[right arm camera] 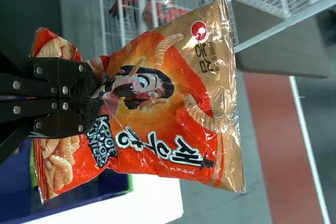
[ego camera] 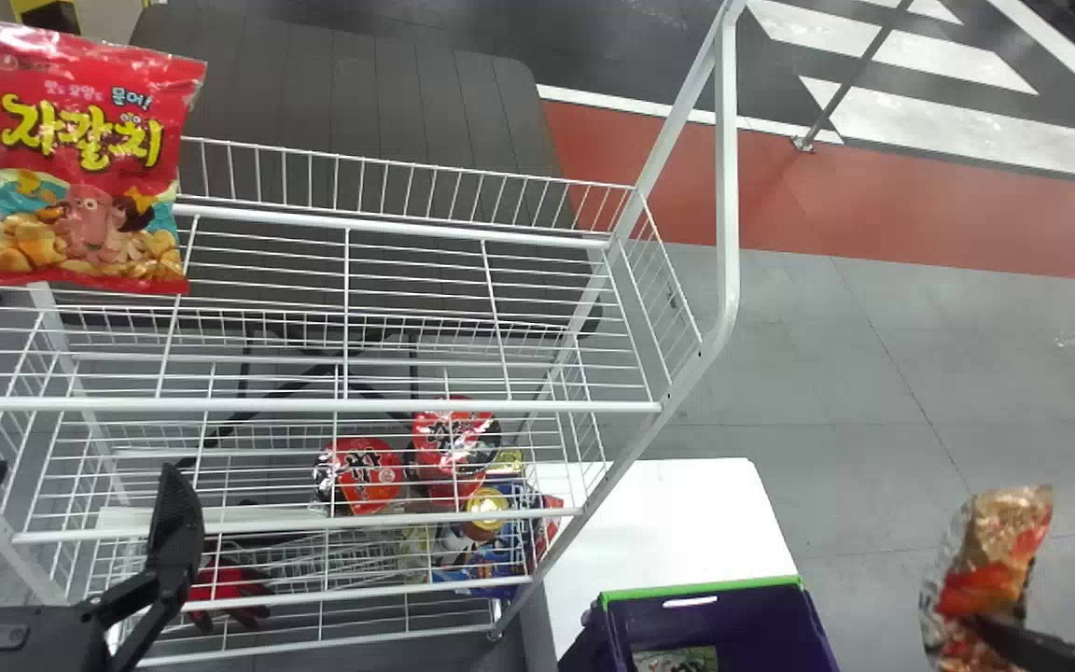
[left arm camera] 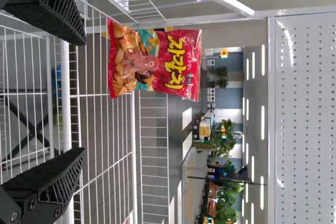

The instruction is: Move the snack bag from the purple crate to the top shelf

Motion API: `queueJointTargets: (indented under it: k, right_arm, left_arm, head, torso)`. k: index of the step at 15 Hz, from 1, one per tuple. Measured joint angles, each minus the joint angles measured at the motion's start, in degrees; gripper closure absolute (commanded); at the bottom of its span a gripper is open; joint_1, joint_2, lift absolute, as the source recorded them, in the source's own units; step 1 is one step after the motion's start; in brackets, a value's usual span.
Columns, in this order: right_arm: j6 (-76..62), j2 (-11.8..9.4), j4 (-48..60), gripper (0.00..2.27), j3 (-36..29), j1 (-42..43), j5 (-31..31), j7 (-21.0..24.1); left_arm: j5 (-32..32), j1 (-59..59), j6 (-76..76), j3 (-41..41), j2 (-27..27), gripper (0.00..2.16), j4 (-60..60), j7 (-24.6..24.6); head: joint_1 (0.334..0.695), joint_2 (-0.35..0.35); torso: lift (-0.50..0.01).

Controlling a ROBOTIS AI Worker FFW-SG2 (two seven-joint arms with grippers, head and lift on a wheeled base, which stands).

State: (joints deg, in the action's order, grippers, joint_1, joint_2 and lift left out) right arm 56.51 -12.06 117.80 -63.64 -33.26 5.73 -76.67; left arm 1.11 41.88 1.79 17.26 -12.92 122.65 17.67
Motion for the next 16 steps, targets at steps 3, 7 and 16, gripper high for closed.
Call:
queueJointTargets:
  k: [3,7,16]
  right_arm:
    - [11.18,1.95,10.29,1.78,-2.32,2.28,-4.92,0.13]
    - [27.51,2.87,21.45,1.78,-3.36,9.67,-9.30,2.39]
    - [33.28,3.05,30.82,1.78,4.53,23.00,-16.45,12.72]
  left_arm:
    - [-0.05,-0.18,0.00,-0.04,-0.09,0.09,-0.15,-0.16]
    - [-0.05,-0.39,0.00,-0.04,-0.31,0.09,-0.80,-0.11]
    - [-0.33,-1.64,0.53,0.73,0.07,0.09,-4.49,0.46]
  head:
    - [0.695,-0.350]
    - [0.695,-0.350]
    - [0.695,-0.350]
  torso:
    - [0.001]
    - [0.001]
    - [0.001]
